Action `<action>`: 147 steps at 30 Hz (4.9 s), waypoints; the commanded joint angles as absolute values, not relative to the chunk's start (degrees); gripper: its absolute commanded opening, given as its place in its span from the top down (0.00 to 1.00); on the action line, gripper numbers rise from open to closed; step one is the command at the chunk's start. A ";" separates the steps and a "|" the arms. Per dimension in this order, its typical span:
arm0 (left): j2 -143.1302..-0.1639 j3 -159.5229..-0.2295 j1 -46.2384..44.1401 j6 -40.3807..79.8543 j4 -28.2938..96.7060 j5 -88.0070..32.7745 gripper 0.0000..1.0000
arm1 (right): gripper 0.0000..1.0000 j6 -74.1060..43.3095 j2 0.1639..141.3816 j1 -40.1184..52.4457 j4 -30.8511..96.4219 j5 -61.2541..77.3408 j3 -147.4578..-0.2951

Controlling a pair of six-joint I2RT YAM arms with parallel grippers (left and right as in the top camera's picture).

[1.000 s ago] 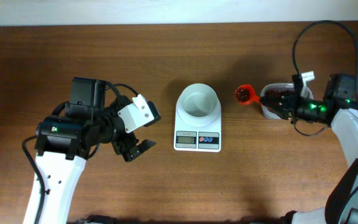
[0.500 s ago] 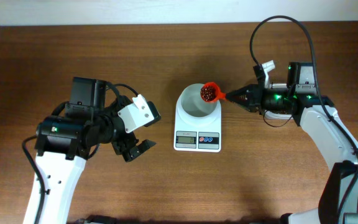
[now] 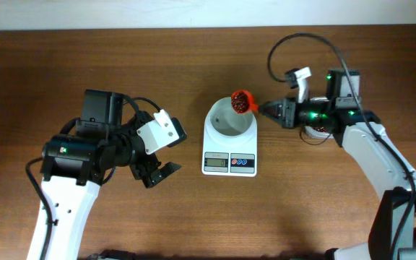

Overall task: Scoop and weigh 50g on scale
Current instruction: 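Carry the filled scoop to the white bowl and pour beans in, then move the empty orange scoop with the right gripper back over the bean tub, then dip the scoop into the red beans with the right gripper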

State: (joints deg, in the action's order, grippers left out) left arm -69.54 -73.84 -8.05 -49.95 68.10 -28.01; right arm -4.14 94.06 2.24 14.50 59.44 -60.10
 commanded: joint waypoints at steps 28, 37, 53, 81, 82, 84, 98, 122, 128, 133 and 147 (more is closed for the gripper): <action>-69.32 -75.00 -7.81 -50.24 68.07 -28.01 0.01 | 0.96 16.12 94.24 6.44 15.38 56.01 -60.34; -69.32 -75.00 -7.81 -50.22 68.07 -28.01 0.01 | 0.96 15.51 94.24 8.43 15.97 54.35 -60.34; -69.32 -75.00 -7.81 -50.24 68.07 -28.01 0.01 | 0.96 27.24 85.17 15.44 15.97 25.87 -60.45; -69.32 -75.00 -7.81 -50.24 68.07 -28.01 0.01 | 0.96 -24.93 60.47 16.38 60.29 -0.89 -59.92; -69.32 -75.00 -7.81 -50.24 68.07 -28.01 0.01 | 0.96 -24.93 63.00 16.38 57.25 -3.25 -59.92; -69.32 -75.00 -7.81 -50.24 68.07 -28.01 0.01 | 0.96 -24.93 64.77 16.38 51.18 -3.29 -60.23; -69.32 -75.00 -7.81 -50.24 68.07 -28.01 0.01 | 0.96 -16.25 87.33 3.66 63.33 -3.81 -85.73; -69.32 -75.00 -7.81 -50.24 68.07 -28.01 0.01 | 0.96 -5.96 105.10 -3.07 58.70 -15.46 -84.90; -69.32 -75.00 -7.81 -50.24 68.07 -28.01 0.01 | 0.96 -5.91 107.22 -3.07 58.04 -9.50 -84.62; -69.32 -75.00 -7.81 -50.24 68.07 -28.01 0.01 | 0.96 -5.96 107.22 -4.75 57.36 3.33 -84.62; -69.32 -75.00 -7.81 -50.24 68.07 -28.01 0.01 | 0.96 -1.65 107.24 -21.37 59.61 31.14 -83.72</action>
